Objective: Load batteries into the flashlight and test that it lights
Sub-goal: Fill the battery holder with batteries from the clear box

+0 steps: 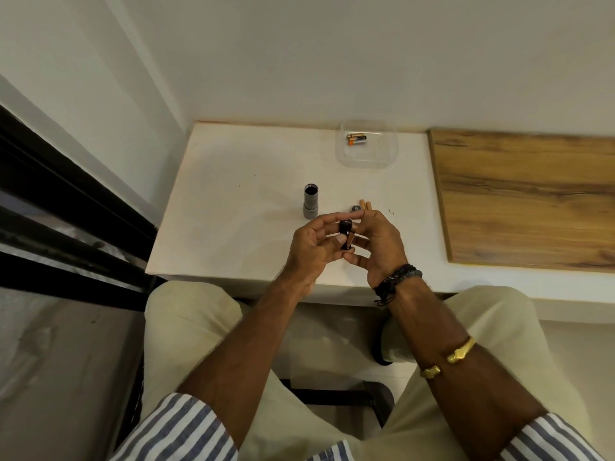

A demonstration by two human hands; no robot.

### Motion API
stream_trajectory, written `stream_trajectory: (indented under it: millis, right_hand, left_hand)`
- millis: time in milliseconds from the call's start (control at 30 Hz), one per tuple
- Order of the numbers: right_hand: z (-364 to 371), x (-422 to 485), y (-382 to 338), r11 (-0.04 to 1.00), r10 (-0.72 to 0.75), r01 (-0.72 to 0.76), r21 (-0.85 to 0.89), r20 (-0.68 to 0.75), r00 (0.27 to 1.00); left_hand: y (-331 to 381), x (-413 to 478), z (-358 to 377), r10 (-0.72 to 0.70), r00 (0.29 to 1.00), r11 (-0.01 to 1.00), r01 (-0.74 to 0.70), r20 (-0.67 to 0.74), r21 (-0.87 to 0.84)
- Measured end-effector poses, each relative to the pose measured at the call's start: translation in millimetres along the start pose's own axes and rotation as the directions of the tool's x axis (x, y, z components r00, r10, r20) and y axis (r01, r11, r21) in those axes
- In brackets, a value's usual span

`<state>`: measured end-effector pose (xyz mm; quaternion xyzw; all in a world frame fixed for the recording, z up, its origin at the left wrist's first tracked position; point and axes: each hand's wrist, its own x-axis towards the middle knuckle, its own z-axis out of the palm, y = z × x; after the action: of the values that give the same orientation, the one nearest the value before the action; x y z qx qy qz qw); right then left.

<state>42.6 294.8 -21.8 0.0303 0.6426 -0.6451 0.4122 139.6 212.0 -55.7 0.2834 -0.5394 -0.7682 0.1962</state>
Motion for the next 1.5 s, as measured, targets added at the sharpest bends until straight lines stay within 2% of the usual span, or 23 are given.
stream_trajectory:
  millis: [133, 233, 400, 533, 733, 833, 933, 1033, 1133, 1267, 1500]
  right_hand:
    - [-0.2, 1.0, 5.9, 0.988, -0.132, 0.132, -0.075, 0.003, 0.991]
    - [-1.6, 2.9, 8.5, 0.978, -0.175, 0.175, -0.109, 0.016, 0.985]
    - [-1.8, 3.5, 13.4, 0.948, -0.256, 0.242, -0.204, -0.043, 0.966]
    - [-2.5, 6.3, 12.3, 0.954, -0.269, 0.254, -0.156, -0.084, 0.959]
    - [-22.0, 34.3, -5.2, 0.98, -0.182, 0.16, -0.115, -0.214, 0.96]
    - [-32.4, 56.1, -11.1, 0.978, -0.141, 0.088, -0.19, -0.286, 0.948]
    - [-36.8, 77.8, -17.8, 0.936, -0.188, 0.067, -0.346, -0.328, 0.926]
    - [-38.5, 95.1, -21.7, 0.826, -0.263, 0.036, -0.562, -0.33, 0.907]
    - [-39.0, 104.1, -21.4, 0.733, -0.309, 0.015, -0.68, -0.313, 0.898]
    - [-37.5, 110.7, -17.6, 0.687, -0.351, 0.028, -0.726, -0.297, 0.888]
    - [-40.0, 112.3, -9.5, 0.667, -0.377, 0.055, -0.743, -0.272, 0.885]
  left_hand:
    - [-0.5, 2.3, 1.3, -0.023, 0.999, 0.999, 0.022, -0.045, -0.039]
    - [2.2, 2.7, -1.4, -0.036, 0.996, 0.997, 0.031, -0.077, -0.07]
    - [2.4, 2.8, -2.2, -0.055, 0.996, 0.994, 0.047, -0.074, -0.101]
    - [0.8, 5.1, -5.9, -0.089, 0.991, 0.988, 0.076, -0.095, -0.136]
    - [5.1, 14.7, -12.9, -0.158, 0.98, 0.962, 0.125, -0.123, -0.242]
    - [4.4, 16.3, -14.2, -0.173, 0.981, 0.952, 0.143, -0.091, -0.271]
    - [2.2, 16.6, -14.4, -0.172, 0.983, 0.953, 0.149, -0.067, -0.264]
    - [0.2, 17.1, -13.6, -0.176, 0.983, 0.95, 0.155, -0.054, -0.269]
    - [-0.4, 18.7, -12.3, -0.192, 0.98, 0.942, 0.169, -0.053, -0.289]
    - [-0.6, 20.0, -11.8, -0.21, 0.976, 0.932, 0.183, -0.054, -0.313]
    - [0.1, 17.1, -10.3, -0.225, 0.973, 0.919, 0.194, -0.052, -0.344]
